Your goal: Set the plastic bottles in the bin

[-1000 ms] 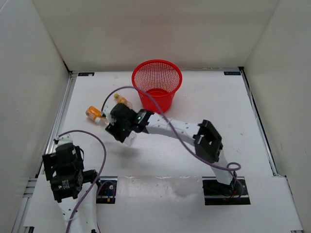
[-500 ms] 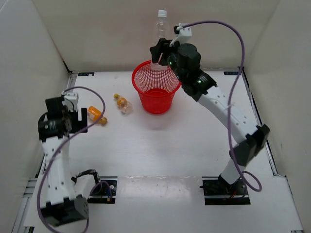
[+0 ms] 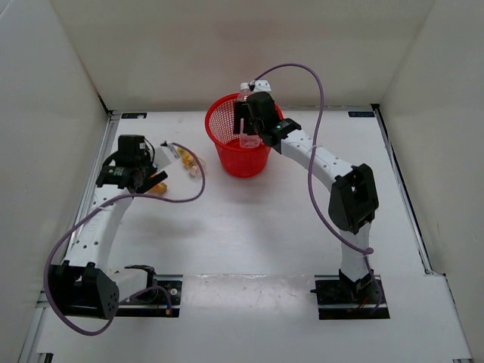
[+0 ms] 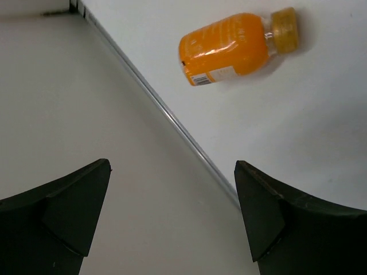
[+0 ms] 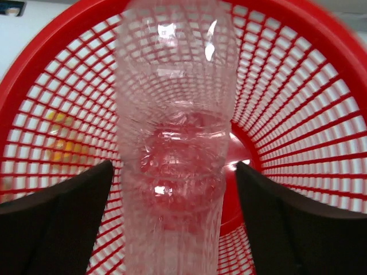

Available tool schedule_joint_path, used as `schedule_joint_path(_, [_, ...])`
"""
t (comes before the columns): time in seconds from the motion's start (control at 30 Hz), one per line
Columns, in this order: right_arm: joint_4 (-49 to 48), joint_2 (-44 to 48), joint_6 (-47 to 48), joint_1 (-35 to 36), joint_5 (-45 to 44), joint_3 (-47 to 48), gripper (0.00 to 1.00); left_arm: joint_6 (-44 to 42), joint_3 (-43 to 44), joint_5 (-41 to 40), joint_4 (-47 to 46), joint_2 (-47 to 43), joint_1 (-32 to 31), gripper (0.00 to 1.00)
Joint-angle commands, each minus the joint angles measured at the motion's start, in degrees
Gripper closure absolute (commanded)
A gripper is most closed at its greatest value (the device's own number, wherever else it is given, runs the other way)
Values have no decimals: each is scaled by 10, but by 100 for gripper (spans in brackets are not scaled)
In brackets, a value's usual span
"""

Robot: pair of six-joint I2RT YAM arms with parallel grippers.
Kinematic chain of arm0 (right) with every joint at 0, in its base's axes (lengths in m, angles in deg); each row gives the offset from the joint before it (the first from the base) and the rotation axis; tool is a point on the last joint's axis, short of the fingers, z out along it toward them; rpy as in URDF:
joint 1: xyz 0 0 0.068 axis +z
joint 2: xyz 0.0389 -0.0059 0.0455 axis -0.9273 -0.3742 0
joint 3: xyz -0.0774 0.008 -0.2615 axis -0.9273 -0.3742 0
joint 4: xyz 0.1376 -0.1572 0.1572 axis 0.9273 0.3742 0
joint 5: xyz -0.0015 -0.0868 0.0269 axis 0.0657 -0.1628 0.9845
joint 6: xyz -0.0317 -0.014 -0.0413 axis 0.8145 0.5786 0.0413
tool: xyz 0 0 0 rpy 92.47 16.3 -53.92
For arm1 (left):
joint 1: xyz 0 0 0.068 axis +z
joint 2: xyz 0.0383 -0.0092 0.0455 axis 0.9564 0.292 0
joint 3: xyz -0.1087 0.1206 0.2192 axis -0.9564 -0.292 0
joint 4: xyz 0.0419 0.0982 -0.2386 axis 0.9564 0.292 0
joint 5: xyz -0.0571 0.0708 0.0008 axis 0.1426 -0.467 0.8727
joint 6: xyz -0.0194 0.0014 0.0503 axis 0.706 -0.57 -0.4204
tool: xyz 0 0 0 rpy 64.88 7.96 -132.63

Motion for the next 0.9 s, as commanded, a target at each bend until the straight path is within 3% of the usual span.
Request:
schedule_joint_path(0.0, [-5,17,9,1,67,35,6,-219,-40,3,-60,-6,-18,0])
schedule_joint_path(0.07, [9,17,15,6,74,52,0,-316,-69,22,-84,-1,-24,0])
schedule_joint_path(0.23, [15,45,35,11,94,64,0,-531,-111,49,-95,33,-18,0])
schedule_joint_path(0.37, [15,93,40,11,99,44,0,-608,-96,61,-100,88,-10,0])
schedule_joint_path(0.73, [1,221,46,-7,99,-13,0,-603,-41,-21,-100,251,-10,0])
schedule_joint_path(0.87, [-19,263,46,-12,89,-41,0,-561,-6,-43,-100,302,-10,0])
